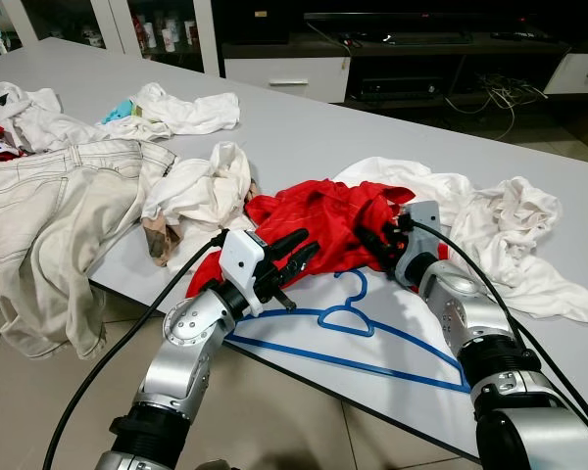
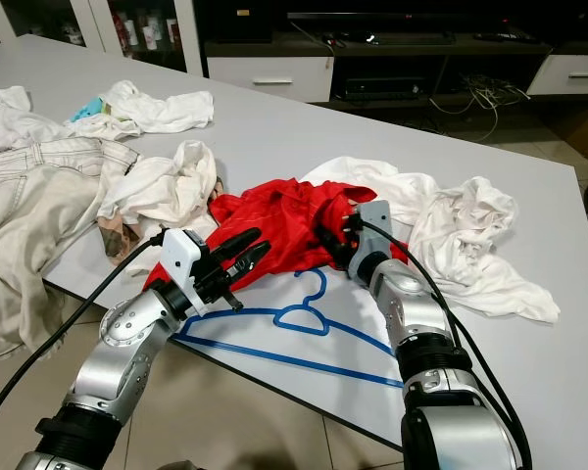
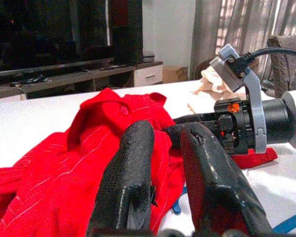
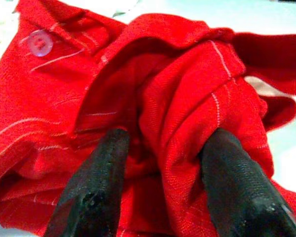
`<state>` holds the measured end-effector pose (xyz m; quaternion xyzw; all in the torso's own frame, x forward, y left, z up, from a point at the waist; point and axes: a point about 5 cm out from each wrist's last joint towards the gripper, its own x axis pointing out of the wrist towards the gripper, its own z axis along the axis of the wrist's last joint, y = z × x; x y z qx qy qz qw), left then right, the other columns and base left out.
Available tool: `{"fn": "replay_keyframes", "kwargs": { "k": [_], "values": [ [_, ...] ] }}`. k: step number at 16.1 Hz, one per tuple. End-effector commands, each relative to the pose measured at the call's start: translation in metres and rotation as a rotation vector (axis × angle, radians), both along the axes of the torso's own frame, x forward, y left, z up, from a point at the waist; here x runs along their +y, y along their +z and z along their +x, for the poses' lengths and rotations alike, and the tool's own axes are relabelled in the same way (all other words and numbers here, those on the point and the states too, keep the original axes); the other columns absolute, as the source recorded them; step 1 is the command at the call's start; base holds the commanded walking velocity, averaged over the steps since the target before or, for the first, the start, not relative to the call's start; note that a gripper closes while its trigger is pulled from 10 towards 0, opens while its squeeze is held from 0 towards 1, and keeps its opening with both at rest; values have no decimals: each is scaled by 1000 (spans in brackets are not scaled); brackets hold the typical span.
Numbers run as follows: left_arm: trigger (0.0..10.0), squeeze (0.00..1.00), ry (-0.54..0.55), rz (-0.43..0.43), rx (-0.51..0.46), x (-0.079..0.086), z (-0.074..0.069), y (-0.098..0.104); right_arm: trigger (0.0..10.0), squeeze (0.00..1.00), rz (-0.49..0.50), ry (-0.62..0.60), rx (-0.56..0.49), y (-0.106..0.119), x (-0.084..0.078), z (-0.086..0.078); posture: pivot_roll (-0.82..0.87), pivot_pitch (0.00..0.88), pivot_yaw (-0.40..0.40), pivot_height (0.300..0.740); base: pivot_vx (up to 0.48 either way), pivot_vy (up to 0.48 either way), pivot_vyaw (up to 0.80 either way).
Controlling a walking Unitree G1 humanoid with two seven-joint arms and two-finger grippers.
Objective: Hang hanger
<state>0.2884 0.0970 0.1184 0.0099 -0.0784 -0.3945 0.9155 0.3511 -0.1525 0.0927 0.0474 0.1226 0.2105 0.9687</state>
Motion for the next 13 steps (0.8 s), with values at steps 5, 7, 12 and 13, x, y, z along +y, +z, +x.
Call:
{"fn": "replay_keyframes", "kwargs": {
  "k": [5,7,12,13],
  "values": [
    [10000,0,-10,17,-13,-3,2,2,0,0,-17,3,-32,6,0,0,-23,0,-19,740,0,0,0],
    [10000,0,-13,20,-15,-3,3,2,0,0,3,-30,-9,4,-2,0,-23,0,-16,740,0,0,0],
    [10000,0,-8,23,-26,-2,6,4,0,0,31,-57,-2,14,-1,10,-16,0,-18,740,0,0,0],
    [10000,0,-7,23,-27,-2,6,4,0,0,37,-60,-10,18,-1,12,-15,0,-19,740,0,0,0]
  ]
}}
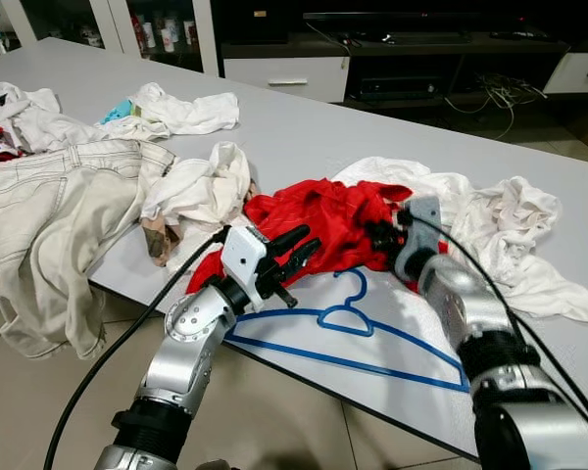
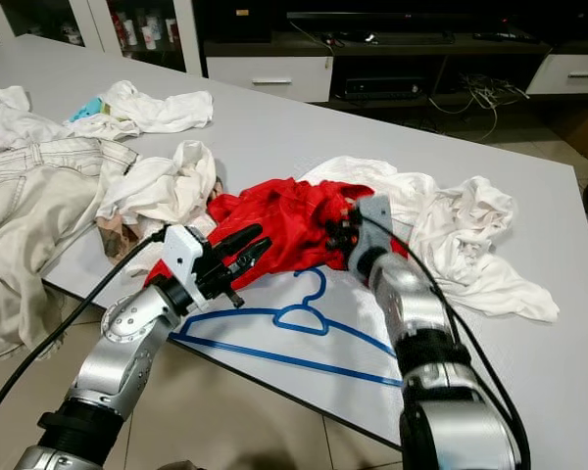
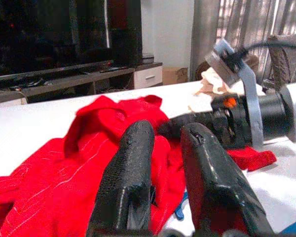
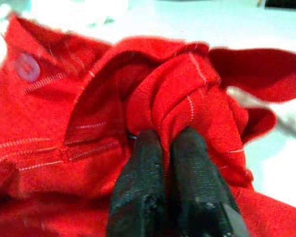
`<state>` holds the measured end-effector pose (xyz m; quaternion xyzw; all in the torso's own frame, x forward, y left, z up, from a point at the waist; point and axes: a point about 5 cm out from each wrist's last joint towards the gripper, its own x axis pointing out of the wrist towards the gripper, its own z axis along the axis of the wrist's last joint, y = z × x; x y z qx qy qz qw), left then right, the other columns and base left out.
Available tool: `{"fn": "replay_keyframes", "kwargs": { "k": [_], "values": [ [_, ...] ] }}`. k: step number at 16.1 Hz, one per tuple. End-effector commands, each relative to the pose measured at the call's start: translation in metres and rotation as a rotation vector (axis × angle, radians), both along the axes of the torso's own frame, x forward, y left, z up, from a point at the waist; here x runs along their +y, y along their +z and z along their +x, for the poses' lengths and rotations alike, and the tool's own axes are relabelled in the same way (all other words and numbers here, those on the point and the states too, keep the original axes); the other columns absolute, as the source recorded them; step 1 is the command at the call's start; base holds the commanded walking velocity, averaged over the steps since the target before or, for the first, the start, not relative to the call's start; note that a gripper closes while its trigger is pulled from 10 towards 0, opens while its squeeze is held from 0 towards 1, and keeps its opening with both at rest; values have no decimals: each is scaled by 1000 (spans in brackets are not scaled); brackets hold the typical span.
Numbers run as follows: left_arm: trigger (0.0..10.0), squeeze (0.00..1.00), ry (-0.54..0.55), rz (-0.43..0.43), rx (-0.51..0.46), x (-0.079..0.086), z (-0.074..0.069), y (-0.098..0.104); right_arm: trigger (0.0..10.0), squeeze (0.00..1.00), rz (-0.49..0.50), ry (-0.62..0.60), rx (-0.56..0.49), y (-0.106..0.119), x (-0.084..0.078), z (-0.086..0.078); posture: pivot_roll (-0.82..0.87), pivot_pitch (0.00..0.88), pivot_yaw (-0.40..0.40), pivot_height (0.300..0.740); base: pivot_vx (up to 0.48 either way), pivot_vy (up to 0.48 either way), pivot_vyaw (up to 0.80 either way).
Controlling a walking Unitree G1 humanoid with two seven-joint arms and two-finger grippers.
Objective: Hang hanger
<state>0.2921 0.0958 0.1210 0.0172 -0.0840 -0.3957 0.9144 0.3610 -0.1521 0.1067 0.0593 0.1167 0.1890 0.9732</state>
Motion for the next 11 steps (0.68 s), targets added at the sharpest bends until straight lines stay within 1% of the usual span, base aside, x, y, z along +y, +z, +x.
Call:
{"fn": "replay_keyframes", "kwargs": {
  "k": [1,5,6,11],
  "values": [
    [10000,0,-3,14,-12,-1,2,2,0,0,27,-18,-16,10,-2,6,-12,0,-21,740,0,0,0],
    [10000,0,2,11,-15,-2,2,1,0,0,84,-31,-54,34,1,18,-1,0,-28,740,0,0,0],
    [10000,0,3,11,-15,-2,2,1,0,0,89,-31,-57,35,2,19,-1,0,-28,740,0,0,0],
    [10000,0,5,10,-20,-2,2,2,0,0,117,-34,-152,71,9,34,2,0,-27,740,0,0,0]
  ]
}}
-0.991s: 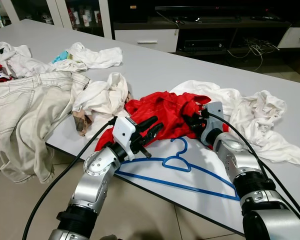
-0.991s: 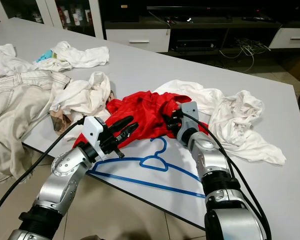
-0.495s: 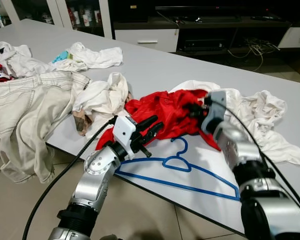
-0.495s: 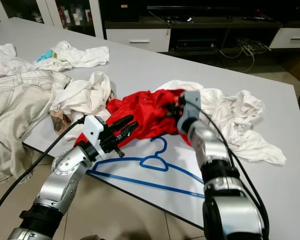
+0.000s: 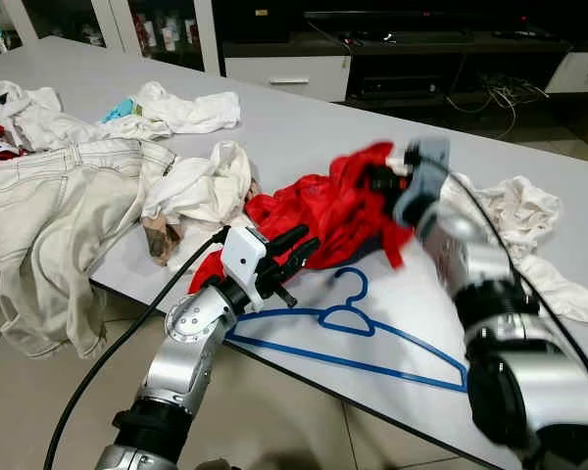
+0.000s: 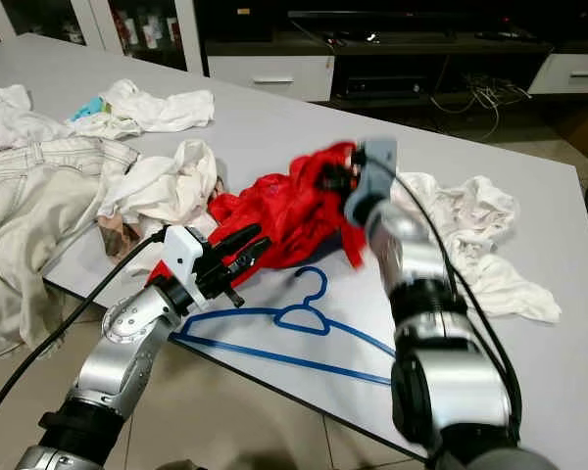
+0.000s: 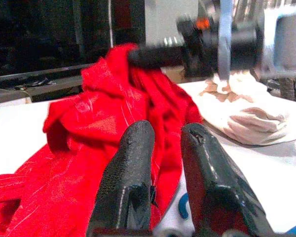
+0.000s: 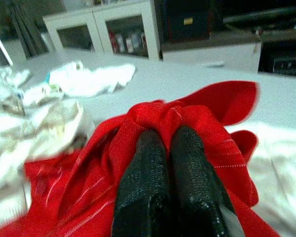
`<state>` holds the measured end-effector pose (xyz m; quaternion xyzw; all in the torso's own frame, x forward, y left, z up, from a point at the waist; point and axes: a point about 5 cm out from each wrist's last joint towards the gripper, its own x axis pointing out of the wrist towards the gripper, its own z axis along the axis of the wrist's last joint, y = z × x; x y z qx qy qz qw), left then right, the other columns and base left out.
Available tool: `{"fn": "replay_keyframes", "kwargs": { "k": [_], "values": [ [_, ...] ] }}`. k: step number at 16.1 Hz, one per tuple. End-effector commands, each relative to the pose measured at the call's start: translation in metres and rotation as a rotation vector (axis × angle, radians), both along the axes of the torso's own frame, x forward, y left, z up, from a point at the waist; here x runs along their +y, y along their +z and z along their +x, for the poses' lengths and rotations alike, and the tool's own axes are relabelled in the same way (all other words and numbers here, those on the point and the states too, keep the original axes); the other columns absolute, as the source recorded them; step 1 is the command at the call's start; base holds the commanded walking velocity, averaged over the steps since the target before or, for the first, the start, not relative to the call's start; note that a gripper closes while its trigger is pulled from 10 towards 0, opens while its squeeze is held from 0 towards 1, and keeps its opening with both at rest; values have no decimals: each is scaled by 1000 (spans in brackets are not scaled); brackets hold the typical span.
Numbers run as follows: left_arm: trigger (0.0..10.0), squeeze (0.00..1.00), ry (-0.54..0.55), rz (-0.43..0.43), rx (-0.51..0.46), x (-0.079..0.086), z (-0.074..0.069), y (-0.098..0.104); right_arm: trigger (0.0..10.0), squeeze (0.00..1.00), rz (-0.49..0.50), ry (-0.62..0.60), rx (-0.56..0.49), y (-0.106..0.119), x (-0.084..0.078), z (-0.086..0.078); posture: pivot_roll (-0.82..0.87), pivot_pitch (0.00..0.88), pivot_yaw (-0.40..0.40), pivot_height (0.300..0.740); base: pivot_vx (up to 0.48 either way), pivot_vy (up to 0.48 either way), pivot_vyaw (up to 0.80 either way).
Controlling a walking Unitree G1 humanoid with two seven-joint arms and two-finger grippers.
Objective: Hang hanger
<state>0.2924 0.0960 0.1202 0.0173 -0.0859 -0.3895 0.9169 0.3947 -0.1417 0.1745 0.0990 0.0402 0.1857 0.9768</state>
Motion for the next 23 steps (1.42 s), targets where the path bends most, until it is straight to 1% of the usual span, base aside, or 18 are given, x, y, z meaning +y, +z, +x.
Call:
{"fn": "replay_keyframes", "kwargs": {
  "k": [1,2,4,7,8,9,10,11,13,14,15,16,17,18,20,21,23],
  "values": [
    [10000,0,-8,13,-18,-2,2,3,0,0,16,-15,-51,15,-1,5,4,0,-28,740,0,0,0],
    [10000,0,-7,14,-19,-2,2,3,0,0,17,-21,-72,23,-1,7,5,0,-29,740,0,0,0],
    [10000,0,-1,14,-23,-2,2,3,0,0,47,-34,-168,54,0,14,13,0,-36,740,0,0,0],
    [10000,0,4,13,-24,-1,1,2,0,0,94,-31,-227,70,2,15,13,0,-36,740,0,0,0],
    [10000,0,5,12,-25,-2,1,2,0,0,129,-28,-272,78,1,15,17,0,-43,740,0,0,0],
    [10000,0,6,11,-25,-2,1,2,0,0,142,-49,-298,83,-4,15,17,0,-42,740,0,0,0],
    [10000,0,6,11,-25,-2,1,2,0,0,142,-49,-298,83,-4,15,17,0,-42,740,0,0,0],
    [10000,0,6,11,-26,-2,1,2,0,0,173,-98,-316,88,-19,16,18,0,-41,740,0,0,0],
    [10000,0,7,13,-27,-2,1,2,0,0,204,-113,-321,90,-30,15,16,0,-39,740,0,0,0],
    [10000,0,7,14,-27,-1,1,2,0,0,214,-98,-320,88,-33,14,14,0,-37,740,0,0,0],
    [10000,0,7,15,-27,-1,0,2,0,0,237,-55,-317,84,-34,12,16,0,-37,740,0,0,0],
    [10000,0,7,16,-25,-1,0,1,0,0,290,49,-325,73,-34,3,16,0,-34,740,0,0,0],
    [10000,0,9,17,-23,0,1,1,0,0,309,89,-328,68,-34,-1,16,0,-34,740,0,0,0],
    [10000,0,15,17,-19,1,2,1,0,0,337,141,-341,60,-34,-9,13,0,-29,740,0,0,0],
    [10000,0,23,-9,-12,5,6,5,0,0,372,178,-360,53,-36,-18,4,0,-21,740,0,0,0],
    [10000,0,25,-27,-10,6,8,7,0,0,377,184,-363,52,-36,-20,-1,0,-18,740,0,0,0],
    [10000,922,33,-60,-8,9,15,13,0,0,404,188,-368,51,-36,-25,-8,0,-14,740,0,0,0]
  ]
}}
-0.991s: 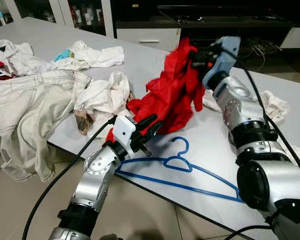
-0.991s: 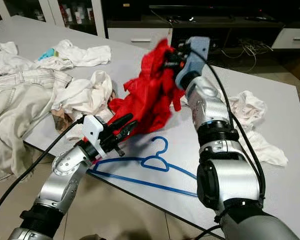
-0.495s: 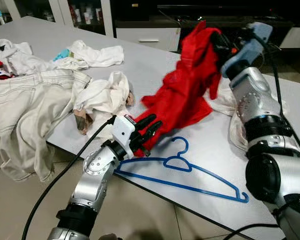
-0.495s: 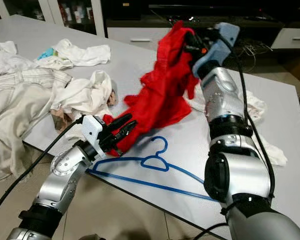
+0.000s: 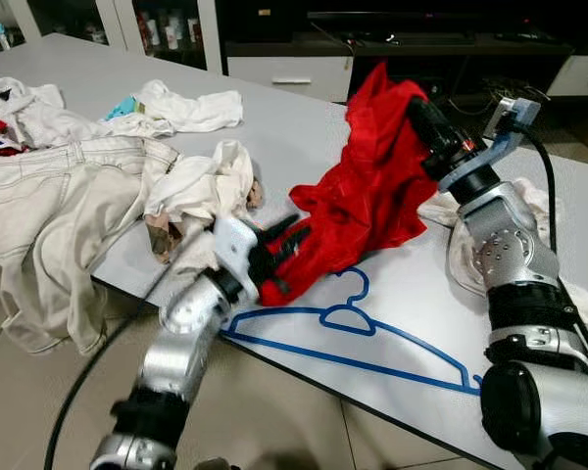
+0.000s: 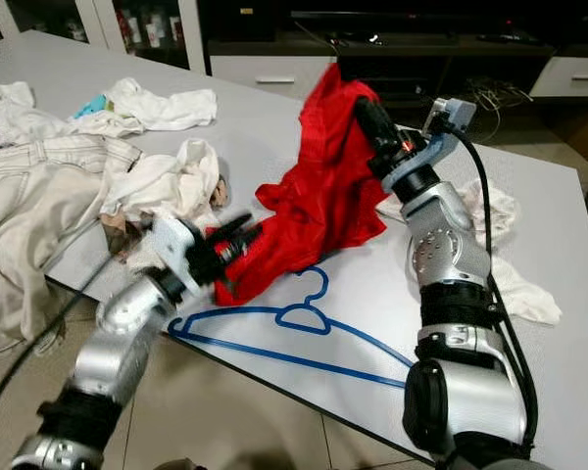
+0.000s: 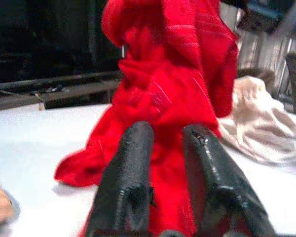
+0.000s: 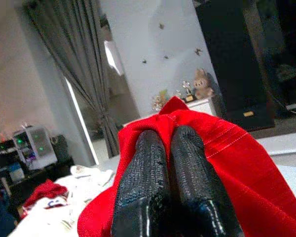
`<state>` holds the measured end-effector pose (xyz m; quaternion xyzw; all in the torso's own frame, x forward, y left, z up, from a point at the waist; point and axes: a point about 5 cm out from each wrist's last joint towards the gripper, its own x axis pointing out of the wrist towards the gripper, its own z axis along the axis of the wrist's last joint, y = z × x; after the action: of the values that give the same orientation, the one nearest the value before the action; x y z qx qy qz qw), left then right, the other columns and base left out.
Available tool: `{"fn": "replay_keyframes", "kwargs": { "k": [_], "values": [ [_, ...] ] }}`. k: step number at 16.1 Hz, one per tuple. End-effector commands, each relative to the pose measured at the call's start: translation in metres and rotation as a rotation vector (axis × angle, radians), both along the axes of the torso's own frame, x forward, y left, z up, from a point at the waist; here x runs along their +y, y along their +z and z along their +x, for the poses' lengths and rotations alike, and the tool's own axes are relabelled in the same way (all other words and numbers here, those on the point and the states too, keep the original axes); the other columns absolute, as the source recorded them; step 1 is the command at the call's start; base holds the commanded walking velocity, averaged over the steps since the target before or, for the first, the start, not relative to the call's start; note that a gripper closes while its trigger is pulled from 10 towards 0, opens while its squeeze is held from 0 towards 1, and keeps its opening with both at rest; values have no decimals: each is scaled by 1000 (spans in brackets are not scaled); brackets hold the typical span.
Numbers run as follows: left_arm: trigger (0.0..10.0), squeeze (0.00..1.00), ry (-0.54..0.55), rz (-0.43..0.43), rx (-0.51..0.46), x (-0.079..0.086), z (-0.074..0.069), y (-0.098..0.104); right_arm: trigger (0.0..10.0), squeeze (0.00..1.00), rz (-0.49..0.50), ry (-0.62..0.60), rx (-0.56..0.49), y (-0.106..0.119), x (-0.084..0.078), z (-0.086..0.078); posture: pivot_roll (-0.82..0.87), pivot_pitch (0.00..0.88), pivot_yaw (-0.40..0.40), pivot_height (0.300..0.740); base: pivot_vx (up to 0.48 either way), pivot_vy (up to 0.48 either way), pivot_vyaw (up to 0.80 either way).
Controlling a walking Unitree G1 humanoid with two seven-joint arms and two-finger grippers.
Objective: Hang hanger
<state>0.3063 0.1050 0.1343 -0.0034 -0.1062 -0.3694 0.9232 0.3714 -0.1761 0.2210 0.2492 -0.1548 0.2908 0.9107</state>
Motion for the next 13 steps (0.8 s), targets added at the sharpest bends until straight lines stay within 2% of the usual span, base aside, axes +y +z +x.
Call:
{"fn": "replay_keyframes", "kwargs": {
  "k": [1,3,4,5,7,8,9,10,11,12,13],
  "values": [
    [10000,1000,-2,-17,15,1,2,0,0,0,38,2,-25,5,-3,-3,-10,0,-13,740,0,0,0],
    [10000,1000,11,-37,20,3,4,1,0,0,90,8,-30,7,-7,-5,-10,0,-13,740,0,0,0],
    [10000,467,22,-55,24,4,6,2,0,0,139,34,-29,7,-8,-9,-10,0,-18,740,0,0,0],
    [10000,0,28,-94,34,4,9,4,0,0,188,96,-31,6,-8,-16,-10,0,-22,740,0,0,0],
    [10000,0,11,-148,52,4,9,5,0,0,197,144,-36,6,-5,-21,-10,0,-22,740,0,0,0],
    [10000,1000,-6,-224,85,5,9,7,0,0,202,159,-37,6,-3,-24,-13,0,-22,740,0,0,0],
    [10000,1000,-43,-354,135,7,9,11,0,0,229,179,-39,7,-1,-26,-17,0,-19,740,0,0,0],
    [10000,1000,-81,-443,181,7,10,14,0,0,264,208,-33,7,0,-29,-15,0,-19,740,0,0,0],
    [10000,1000,-93,-463,196,7,10,15,0,0,274,218,-29,6,1,-30,-13,0,-19,740,0,0,0],
    [10000,0,-133,-513,229,6,10,16,0,0,291,238,-18,3,2,-34,-11,0,-18,740,0,0,0],
    [10000,0,-173,-550,263,5,9,16,0,0,296,242,-9,-1,3,-36,-11,0,-17,740,0,0,0]
  ]
}}
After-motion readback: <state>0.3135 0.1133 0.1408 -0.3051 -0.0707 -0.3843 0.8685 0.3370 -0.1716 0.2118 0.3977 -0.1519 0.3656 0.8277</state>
